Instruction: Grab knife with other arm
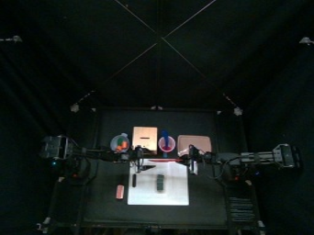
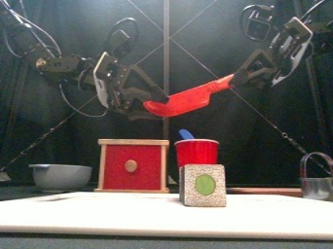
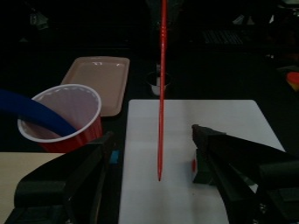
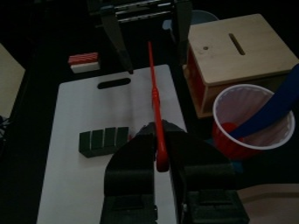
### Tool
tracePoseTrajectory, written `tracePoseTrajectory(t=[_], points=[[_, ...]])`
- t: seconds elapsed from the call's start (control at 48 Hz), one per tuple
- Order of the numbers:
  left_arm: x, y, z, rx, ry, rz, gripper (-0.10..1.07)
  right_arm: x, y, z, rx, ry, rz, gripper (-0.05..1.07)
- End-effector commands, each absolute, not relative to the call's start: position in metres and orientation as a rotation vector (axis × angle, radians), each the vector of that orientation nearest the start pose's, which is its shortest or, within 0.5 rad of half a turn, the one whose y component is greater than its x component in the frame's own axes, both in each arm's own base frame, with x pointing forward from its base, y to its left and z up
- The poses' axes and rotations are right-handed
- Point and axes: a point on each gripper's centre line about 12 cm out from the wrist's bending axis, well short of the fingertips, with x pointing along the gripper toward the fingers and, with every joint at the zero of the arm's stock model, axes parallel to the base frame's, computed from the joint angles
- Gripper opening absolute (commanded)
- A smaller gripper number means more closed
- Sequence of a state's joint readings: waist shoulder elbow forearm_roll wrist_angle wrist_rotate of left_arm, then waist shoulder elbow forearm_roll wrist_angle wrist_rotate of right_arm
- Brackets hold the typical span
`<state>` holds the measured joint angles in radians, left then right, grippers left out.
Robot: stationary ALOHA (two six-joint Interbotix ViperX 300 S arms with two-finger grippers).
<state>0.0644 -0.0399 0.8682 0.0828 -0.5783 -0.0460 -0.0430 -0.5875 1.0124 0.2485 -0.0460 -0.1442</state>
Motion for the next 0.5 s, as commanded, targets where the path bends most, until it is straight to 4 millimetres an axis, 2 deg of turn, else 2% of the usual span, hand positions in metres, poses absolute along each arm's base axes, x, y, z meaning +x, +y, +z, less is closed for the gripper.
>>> tracePoseTrajectory(t=[0.0, 0.292, 0.396, 0.479], points=[[0.370, 0.017, 0.188, 0.010, 0.222, 0.012, 0.86, 0.271, -0.012, 0.255, 0.110, 0.336, -0.072, 0.37], [0.369, 0.011, 0.180, 0.017, 0.285, -0.005, 0.49, 0.272, -0.011, 0.253, 0.109, 0.339, -0.068, 0.37], [0.367, 0.002, 0.175, 0.032, 0.325, -0.034, 0.40, 0.274, -0.004, 0.246, 0.108, 0.371, -0.043, 0.37], [0.366, -0.012, 0.171, 0.041, 0.357, -0.070, 0.38, 0.278, 0.008, 0.235, 0.116, 0.418, -0.006, 0.37]])
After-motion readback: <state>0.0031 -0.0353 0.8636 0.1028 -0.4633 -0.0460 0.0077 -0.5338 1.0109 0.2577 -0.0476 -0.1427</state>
